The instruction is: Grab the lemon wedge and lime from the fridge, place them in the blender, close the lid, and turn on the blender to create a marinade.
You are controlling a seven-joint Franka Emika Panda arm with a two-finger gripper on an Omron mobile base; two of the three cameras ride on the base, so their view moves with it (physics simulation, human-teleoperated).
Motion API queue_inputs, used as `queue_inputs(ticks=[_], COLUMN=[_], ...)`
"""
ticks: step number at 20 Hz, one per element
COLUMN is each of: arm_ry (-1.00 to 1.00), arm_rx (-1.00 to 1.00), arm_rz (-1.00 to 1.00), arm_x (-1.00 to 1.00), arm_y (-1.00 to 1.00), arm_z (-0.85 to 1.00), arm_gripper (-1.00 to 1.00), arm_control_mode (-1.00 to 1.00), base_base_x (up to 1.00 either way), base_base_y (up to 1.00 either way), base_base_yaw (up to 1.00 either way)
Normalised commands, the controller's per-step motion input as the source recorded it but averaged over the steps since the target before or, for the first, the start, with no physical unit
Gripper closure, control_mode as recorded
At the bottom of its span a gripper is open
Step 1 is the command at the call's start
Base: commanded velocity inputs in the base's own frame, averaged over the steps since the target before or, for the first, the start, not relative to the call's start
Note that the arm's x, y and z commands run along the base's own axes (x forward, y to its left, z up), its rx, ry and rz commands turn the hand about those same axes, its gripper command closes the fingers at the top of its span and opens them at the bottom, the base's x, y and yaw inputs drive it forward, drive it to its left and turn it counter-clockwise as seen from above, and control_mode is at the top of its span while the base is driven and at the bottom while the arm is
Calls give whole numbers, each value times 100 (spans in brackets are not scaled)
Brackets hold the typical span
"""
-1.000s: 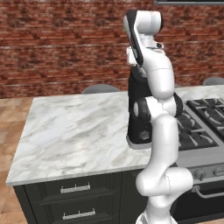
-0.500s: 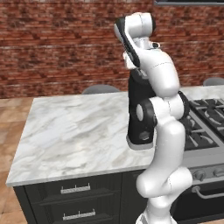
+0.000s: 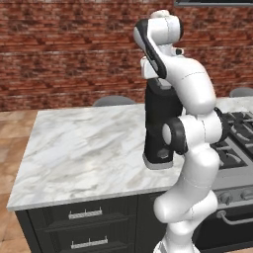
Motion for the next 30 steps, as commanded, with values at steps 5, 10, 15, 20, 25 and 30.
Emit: queue_inputs(ticks=[5, 10, 15, 20, 25, 30], arm_ry=[0, -16, -9, -19, 0, -8], arm_rx=[0, -3, 0, 1, 6, 5], arm_rz=[0, 0, 0, 0, 0, 0], arm_x=[0, -12, -12, -18, 0, 0], arm_y=[0, 0, 0, 0, 0, 1], arm_z=[0, -10, -8, -40, -25, -41], arm_gripper=[100, 100, 100, 100, 100, 100], arm_control_mode=[-100, -100, -100, -100, -100, -100], base_base_x=[0, 0, 0, 0, 0, 0], base_base_y=[0, 0, 0, 0, 0, 0], base_base_yaw=[0, 0, 0, 0, 0, 0])
